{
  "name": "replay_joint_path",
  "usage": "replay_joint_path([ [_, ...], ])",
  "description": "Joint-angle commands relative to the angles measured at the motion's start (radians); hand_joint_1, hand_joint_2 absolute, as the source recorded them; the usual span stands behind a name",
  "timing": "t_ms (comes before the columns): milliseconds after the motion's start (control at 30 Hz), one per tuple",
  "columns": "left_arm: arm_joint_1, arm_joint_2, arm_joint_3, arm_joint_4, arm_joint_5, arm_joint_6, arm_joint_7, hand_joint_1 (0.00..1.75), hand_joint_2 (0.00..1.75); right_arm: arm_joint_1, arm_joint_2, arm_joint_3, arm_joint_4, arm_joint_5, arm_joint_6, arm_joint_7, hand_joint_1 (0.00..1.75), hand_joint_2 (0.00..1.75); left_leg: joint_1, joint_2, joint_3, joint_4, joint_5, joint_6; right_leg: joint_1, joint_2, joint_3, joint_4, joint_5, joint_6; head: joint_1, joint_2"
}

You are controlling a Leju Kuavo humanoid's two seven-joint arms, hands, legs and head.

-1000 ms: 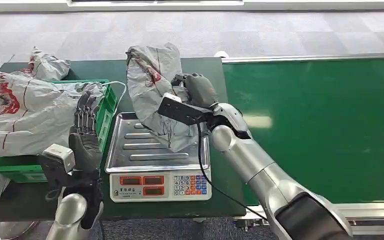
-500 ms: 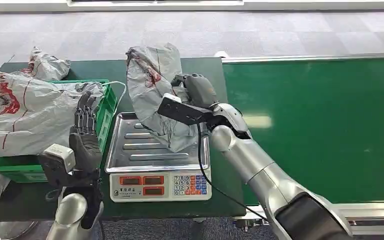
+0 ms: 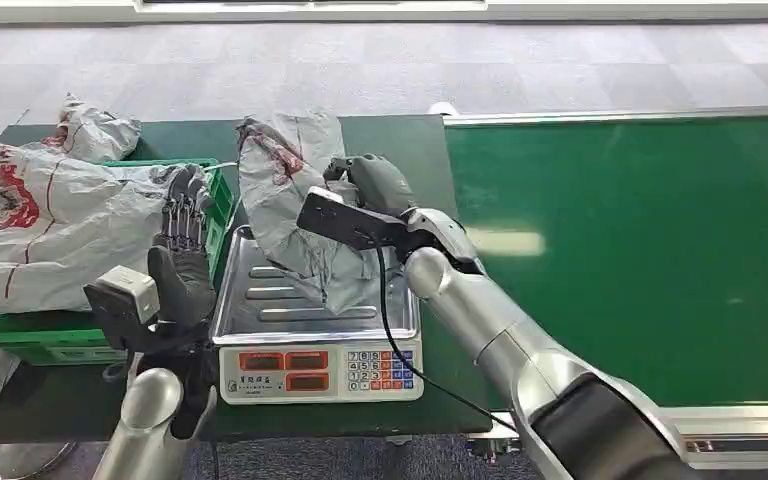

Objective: Moved the parcel from conveyor to table for the left to box.

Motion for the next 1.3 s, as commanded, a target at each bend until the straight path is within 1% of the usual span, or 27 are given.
replay_joint_path([
  [33,-0.056,0.007,-0.028,0.087,0.001,-0.002,0.003,0.0,0.0,-0.065,0.007,-0.004,0.12,-0.005,0.002,-0.002,1.75,1.75,0.0,0.0,0.0,0.0,0.0,0.001,0.0,-0.003,0.001,0.0,0.0,0.0,0.0,0.0],
  [200,-0.062,0.007,-0.026,0.095,0.004,0.0,0.003,0.0,0.0,-0.065,0.006,-0.008,0.125,-0.004,-0.002,-0.003,1.75,1.75,0.001,0.001,0.0,-0.001,0.001,0.001,0.001,-0.004,0.001,-0.002,0.001,-0.001,0.0,0.0],
  [333,-0.071,0.0,-0.002,0.085,0.022,0.021,-0.011,0.0,0.0,-0.072,0.002,-0.013,0.123,-0.004,-0.005,-0.003,1.75,1.75,0.0,0.001,0.0,-0.001,0.001,0.001,0.001,-0.004,0.0,-0.001,0.001,-0.001,0.0,0.0],
  [733,-0.084,0.0,-0.011,0.101,0.023,0.021,-0.012,0.0,0.0,-0.081,0.009,-0.014,0.137,-0.002,-0.002,0.008,1.75,1.75,0.0,0.001,-0.001,0.0,0.0,0.001,0.0,-0.002,0.0,0.0,0.0,0.0,0.0,0.0],
  [767,-0.086,0.001,-0.014,0.103,0.026,0.024,-0.012,0.0,0.0,-0.082,0.012,-0.018,0.142,-0.005,-0.006,0.009,0.05,1.75,0.0,0.001,-0.001,0.0,0.001,0.001,0.001,-0.003,0.0,-0.001,0.001,-0.001,0.0,0.0],
  [800,-0.085,0.003,-0.018,0.101,0.031,0.03,-0.013,0.0,0.0,-0.081,0.015,-0.021,0.148,0.002,-0.027,0.013,0.0,1.75,0.0,0.001,-0.001,-0.001,0.001,0.001,0.001,-0.004,0.0,-0.001,0.001,-0.001,0.0,0.0],
  [867,-0.085,0.004,-0.023,0.103,0.033,0.031,-0.012,0.0,0.0,-0.078,0.016,-0.028,0.152,-0.007,-0.024,0.016,0.0,1.75,0.0,0.001,0.0,-0.001,0.001,0.001,0.001,-0.003,0.0,-0.001,0.001,-0.001,0.0,0.0],
  [900,-0.084,0.004,-0.027,0.107,0.033,0.03,-0.012,0.0,0.0,-0.075,0.011,-0.029,0.154,-0.007,-0.025,0.015,0.0,0.0,0.0,0.001,0.0,-0.002,0.002,0.001,0.001,-0.004,0.001,-0.002,0.002,-0.001,0.0,0.0],
  [1300,-0.085,0.004,-0.03,0.114,0.035,0.032,-0.013,0.0,0.0,-0.071,0.008,-0.03,0.153,-0.009,-0.025,0.009,0.0,0.0,0.0,0.0,0.0,0.0,0.001,0.001,0.0,-0.003,0.0,0.0,0.0,0.0,0.0,0.0],
])
